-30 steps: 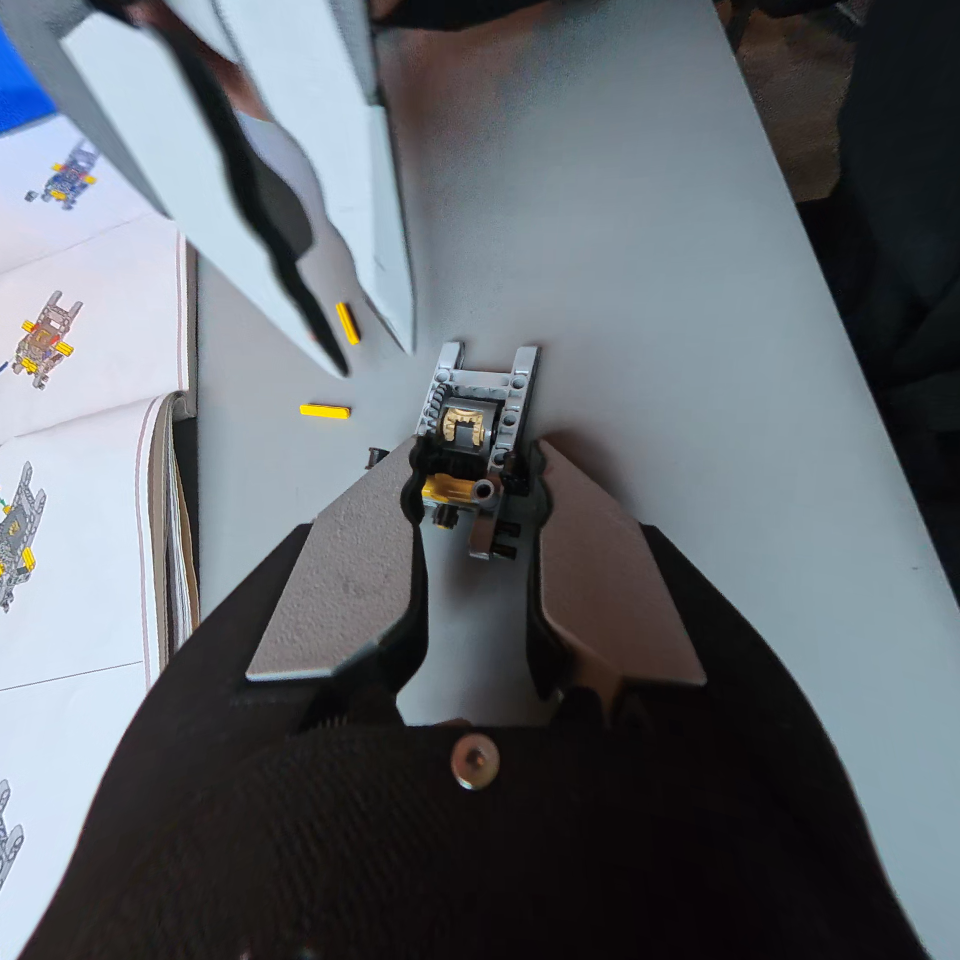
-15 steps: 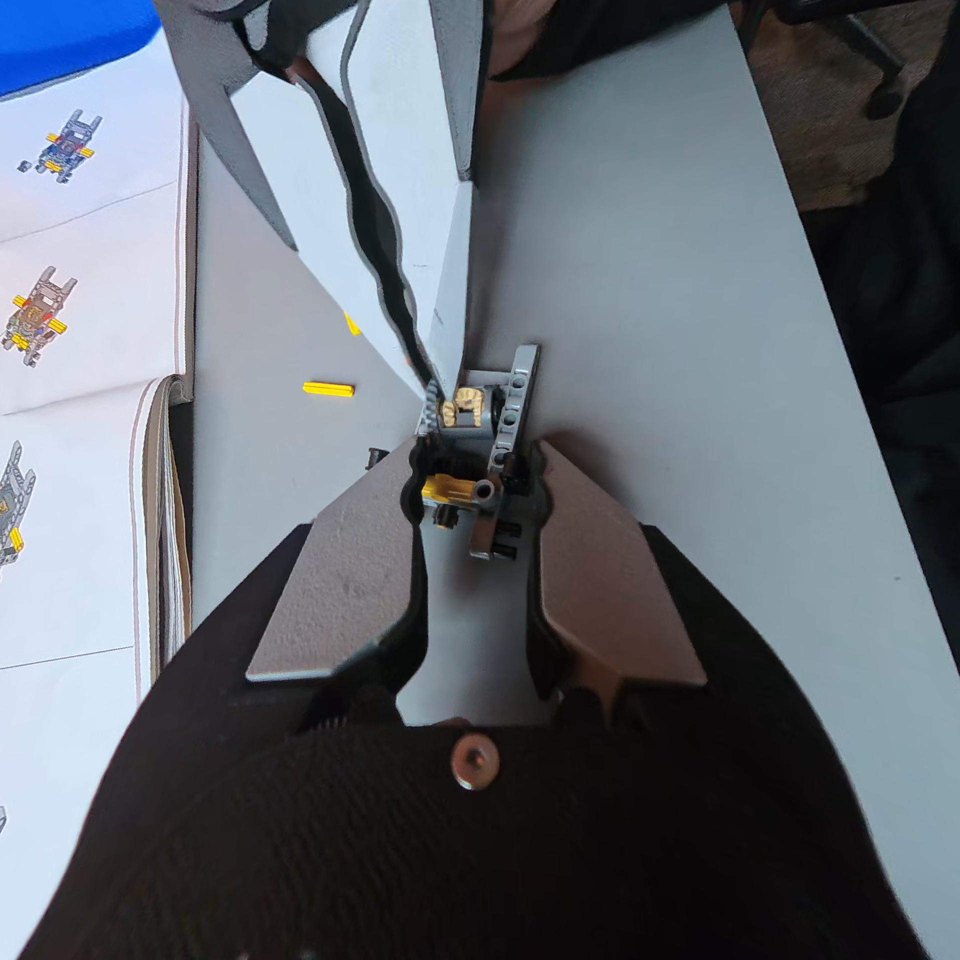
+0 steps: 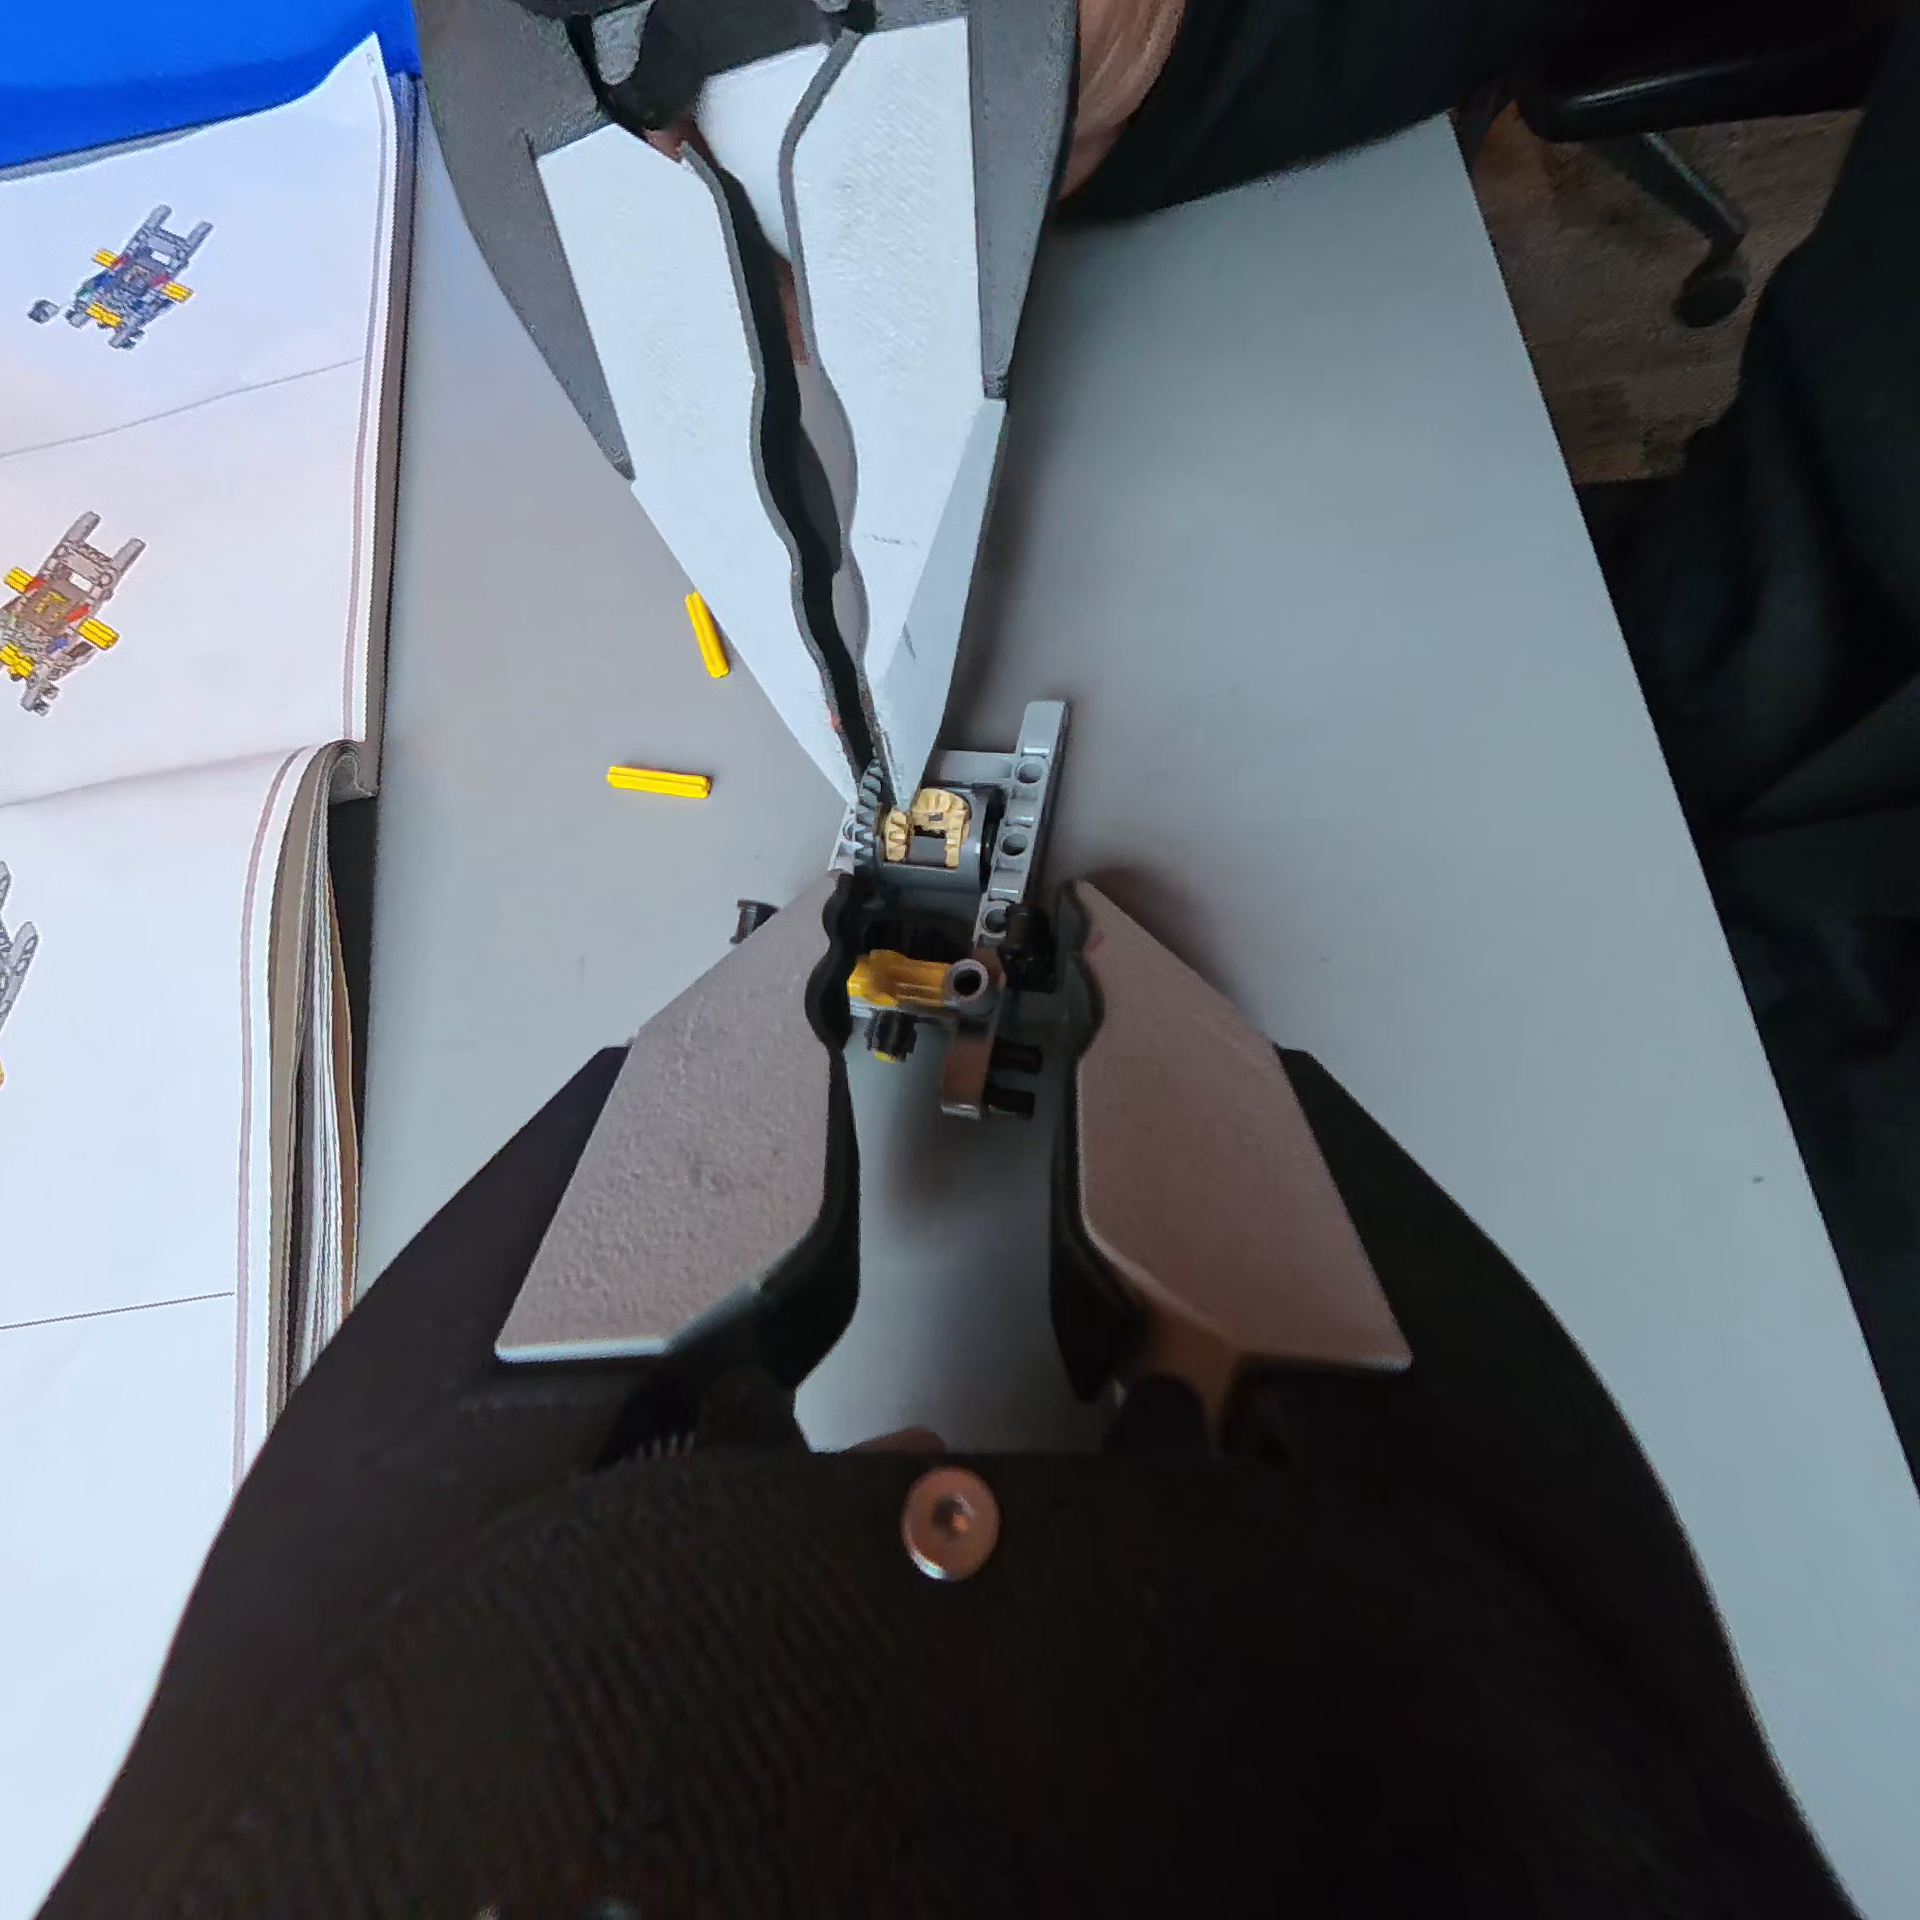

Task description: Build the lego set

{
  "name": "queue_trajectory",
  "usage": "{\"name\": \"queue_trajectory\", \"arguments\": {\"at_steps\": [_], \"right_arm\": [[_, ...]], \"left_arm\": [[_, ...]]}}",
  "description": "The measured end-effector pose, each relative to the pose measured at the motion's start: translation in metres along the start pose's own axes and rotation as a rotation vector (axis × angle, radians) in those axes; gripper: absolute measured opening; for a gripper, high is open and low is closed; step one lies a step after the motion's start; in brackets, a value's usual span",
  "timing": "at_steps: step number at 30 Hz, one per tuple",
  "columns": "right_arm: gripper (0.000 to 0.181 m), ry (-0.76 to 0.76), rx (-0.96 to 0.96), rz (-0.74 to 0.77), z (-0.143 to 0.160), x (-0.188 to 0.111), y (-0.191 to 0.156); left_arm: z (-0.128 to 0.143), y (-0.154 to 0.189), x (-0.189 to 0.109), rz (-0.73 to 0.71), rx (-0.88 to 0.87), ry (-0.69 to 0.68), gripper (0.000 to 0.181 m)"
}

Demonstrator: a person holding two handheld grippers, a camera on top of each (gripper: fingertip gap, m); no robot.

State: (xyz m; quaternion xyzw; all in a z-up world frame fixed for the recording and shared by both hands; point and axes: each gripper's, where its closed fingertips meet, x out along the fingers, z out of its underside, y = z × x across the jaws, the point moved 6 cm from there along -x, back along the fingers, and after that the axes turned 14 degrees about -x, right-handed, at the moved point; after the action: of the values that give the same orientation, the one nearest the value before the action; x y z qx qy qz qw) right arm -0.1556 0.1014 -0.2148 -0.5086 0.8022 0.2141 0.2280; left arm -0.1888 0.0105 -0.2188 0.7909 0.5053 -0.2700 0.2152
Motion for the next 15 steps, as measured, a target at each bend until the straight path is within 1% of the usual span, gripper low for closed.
{"name": "queue_trajectory", "arguments": {"at_steps": [3,5,6,9,13,14,15], "right_arm": [[0.001,0.000,0.025,-0.011,0.000,-0.001,0.000],[0.013,0.006,0.039,-0.019,0.000,-0.003,-0.001],[0.015,0.003,0.044,-0.015,0.000,-0.005,0.000],[0.011,0.018,0.048,-0.003,-0.003,-0.010,0.001],[0.009,0.006,0.042,0.002,-0.008,-0.008,0.001],[0.008,-0.003,0.038,0.003,-0.009,-0.006,0.002],[0.002,-0.018,0.034,0.005,-0.009,-0.005,0.002]], "left_arm": [[0.000,-0.001,0.000,0.003,-0.003,0.000,0.035],[0.000,0.000,0.000,-0.007,0.008,-0.001,0.035],[0.000,0.000,0.000,-0.011,0.012,-0.003,0.035],[0.000,0.000,0.000,-0.020,0.023,-0.008,0.035],[0.000,0.001,0.000,-0.029,0.035,-0.012,0.035],[0.000,0.001,0.000,-0.031,0.039,-0.012,0.035],[0.001,0.001,0.000,-0.033,0.040,-0.013,0.035]]}}
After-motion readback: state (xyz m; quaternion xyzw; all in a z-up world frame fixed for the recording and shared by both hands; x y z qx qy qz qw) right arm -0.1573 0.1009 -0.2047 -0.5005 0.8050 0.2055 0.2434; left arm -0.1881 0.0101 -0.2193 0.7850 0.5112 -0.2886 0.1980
